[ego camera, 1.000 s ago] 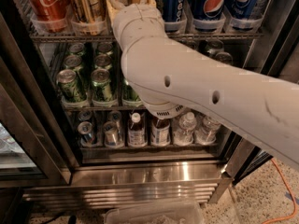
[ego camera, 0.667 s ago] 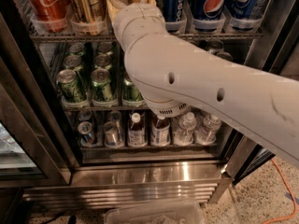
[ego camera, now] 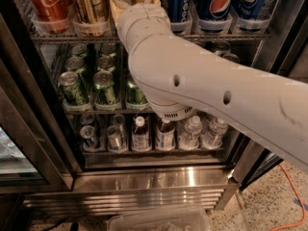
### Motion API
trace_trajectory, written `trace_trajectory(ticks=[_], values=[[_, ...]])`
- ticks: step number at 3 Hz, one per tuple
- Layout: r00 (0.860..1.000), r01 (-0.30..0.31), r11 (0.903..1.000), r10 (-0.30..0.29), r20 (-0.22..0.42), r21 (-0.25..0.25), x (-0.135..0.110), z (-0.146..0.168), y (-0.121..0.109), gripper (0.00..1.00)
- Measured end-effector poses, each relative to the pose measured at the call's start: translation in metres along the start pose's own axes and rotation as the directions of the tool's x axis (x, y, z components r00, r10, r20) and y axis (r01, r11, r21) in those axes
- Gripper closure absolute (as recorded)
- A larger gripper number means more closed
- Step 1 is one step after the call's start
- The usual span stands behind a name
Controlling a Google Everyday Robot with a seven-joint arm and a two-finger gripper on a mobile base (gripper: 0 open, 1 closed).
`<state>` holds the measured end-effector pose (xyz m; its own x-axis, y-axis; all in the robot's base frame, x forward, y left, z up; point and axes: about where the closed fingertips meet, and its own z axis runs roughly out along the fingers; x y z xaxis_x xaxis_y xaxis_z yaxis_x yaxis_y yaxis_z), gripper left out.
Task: Pick orange can from top shelf of fridge
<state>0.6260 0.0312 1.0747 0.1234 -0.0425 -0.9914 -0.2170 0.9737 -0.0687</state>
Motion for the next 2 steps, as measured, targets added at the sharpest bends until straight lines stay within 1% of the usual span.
trace_trajectory(ticks=[2], values=[[0.999, -0.02, 0.9987, 0.021, 0.039, -0.048, -0.019, -0.001, 0.01, 1.0]])
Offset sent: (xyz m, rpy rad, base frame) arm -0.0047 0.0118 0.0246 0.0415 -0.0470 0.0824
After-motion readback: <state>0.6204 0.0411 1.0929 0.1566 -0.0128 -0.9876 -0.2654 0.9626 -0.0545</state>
